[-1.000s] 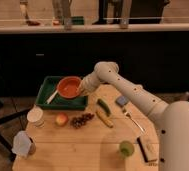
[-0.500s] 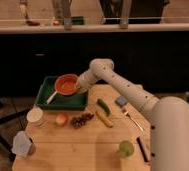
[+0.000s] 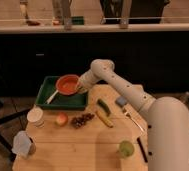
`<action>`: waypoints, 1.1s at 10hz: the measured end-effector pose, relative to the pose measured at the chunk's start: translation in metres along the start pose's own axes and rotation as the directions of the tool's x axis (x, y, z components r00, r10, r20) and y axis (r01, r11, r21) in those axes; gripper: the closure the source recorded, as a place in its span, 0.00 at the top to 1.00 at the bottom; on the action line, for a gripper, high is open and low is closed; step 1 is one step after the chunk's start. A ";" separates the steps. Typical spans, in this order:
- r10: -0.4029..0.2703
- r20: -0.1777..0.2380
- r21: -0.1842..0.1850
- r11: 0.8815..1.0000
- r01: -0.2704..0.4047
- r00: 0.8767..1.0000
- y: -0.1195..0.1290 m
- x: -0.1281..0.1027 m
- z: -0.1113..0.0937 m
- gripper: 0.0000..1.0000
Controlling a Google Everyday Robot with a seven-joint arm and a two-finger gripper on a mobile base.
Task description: Stack bowls into tray
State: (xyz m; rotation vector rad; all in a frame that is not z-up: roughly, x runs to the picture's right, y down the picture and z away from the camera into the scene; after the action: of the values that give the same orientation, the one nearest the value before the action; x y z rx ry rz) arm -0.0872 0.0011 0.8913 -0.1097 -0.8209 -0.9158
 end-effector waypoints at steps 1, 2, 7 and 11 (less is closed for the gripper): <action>0.009 0.007 -0.008 1.000 -0.008 1.000 0.003 0.002 0.002 0.00; 0.014 0.014 -0.019 1.000 -0.014 1.000 0.005 0.003 0.004 0.00; 0.042 0.047 -0.067 0.997 -0.039 0.998 0.018 0.008 0.018 0.00; 0.048 0.060 -0.083 0.996 -0.043 0.997 0.021 0.009 0.022 0.01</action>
State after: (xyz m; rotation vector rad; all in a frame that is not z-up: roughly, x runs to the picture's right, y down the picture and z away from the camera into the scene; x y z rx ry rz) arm -0.0814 0.0174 0.9178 -0.2281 -0.8349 -0.9066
